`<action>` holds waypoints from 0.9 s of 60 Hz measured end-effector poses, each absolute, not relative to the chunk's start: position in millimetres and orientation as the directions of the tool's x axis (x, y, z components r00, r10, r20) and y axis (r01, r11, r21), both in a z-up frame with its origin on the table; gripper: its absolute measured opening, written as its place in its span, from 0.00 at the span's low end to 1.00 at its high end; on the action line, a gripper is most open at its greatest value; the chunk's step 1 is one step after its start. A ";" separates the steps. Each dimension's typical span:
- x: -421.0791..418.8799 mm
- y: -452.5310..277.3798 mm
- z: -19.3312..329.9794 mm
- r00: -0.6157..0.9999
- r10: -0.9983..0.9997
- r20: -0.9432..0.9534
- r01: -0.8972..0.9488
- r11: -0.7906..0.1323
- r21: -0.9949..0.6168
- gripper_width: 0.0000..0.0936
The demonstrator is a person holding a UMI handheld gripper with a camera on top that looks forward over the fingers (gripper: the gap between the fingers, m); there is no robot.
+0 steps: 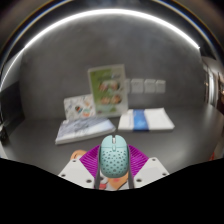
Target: Arrange mouse
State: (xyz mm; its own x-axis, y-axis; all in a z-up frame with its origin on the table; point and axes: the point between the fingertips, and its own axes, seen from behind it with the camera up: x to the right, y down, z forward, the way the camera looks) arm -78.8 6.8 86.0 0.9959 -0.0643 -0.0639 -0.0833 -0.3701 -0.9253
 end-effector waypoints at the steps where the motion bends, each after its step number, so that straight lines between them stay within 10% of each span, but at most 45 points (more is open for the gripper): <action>1: -92.5 6.8 68.0 0.996 -0.058 -0.066 -0.083 -0.387 -0.918 0.40; 22: -128.7 -0.3 -8.5 0.999 -0.031 0.038 0.015 -0.530 -0.848 0.56; 30: -132.4 -16.3 0.1 1.000 0.006 0.004 0.006 -0.561 -0.828 0.96; 54: -7.2 -156.1 21.0 0.999 -0.051 -0.006 -0.036 -0.617 -0.786 0.91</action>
State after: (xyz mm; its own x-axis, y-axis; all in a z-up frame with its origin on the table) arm -7.2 -156.1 21.0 0.9987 -0.0509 -0.0064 -0.0365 -0.6165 -0.7865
